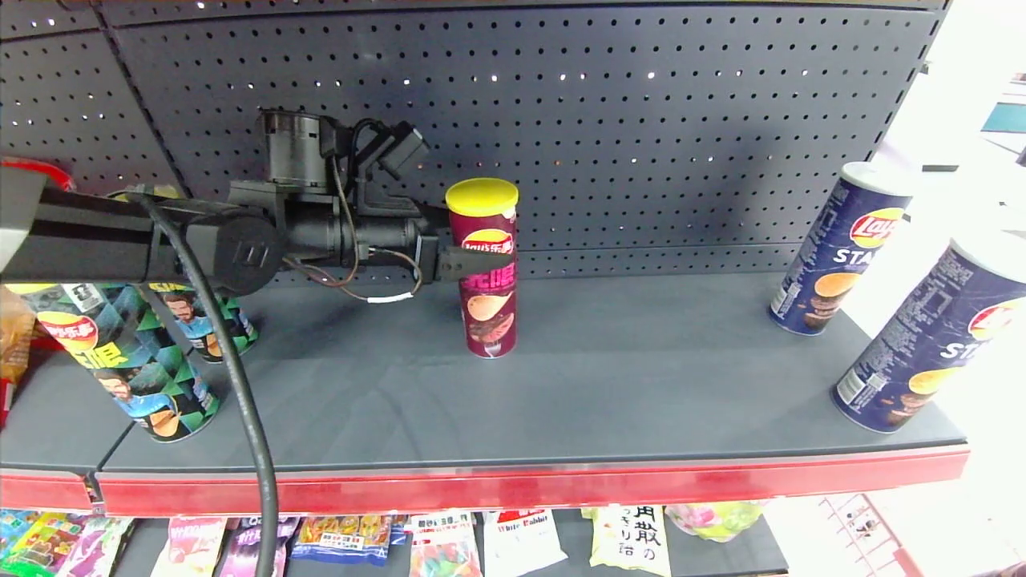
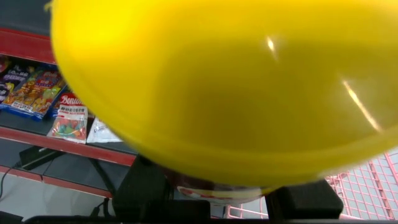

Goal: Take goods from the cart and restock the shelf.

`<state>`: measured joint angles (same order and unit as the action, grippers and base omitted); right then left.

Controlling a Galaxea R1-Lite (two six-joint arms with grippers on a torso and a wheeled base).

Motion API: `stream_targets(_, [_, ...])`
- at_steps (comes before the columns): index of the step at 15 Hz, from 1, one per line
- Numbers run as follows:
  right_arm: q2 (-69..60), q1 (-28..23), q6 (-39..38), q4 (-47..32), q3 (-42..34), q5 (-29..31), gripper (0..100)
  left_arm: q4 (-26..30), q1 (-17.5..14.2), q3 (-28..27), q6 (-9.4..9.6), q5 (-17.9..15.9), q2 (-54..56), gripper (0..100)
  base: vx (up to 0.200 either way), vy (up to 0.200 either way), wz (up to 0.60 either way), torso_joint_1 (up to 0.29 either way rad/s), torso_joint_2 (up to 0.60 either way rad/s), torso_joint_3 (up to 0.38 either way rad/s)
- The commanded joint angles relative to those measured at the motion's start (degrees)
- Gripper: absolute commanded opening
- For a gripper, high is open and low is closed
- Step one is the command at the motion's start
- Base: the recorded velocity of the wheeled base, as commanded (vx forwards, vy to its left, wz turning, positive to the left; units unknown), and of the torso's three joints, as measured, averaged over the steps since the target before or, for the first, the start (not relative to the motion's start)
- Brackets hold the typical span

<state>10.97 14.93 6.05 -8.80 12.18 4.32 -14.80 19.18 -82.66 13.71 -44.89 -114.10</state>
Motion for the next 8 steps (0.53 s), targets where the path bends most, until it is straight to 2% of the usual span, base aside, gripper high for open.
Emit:
stream_targets(1, [0.3, 0.0, 0.0, 0.0, 0.1, 0.0, 0, 0.0, 0.1, -1.4, -0.09, -0.3, -1.6, 100, 0.0, 0.0, 0.0, 0.0, 0.0, 0.0])
stream_targets(8, [0.3, 0.0, -0.1, -0.1, 0.0, 0.1, 0, -0.1, 0.8, -2.5, 0.0, -1.4, -4.0, 100, 0.0, 0.0, 0.0, 0.0, 0.0, 0.0])
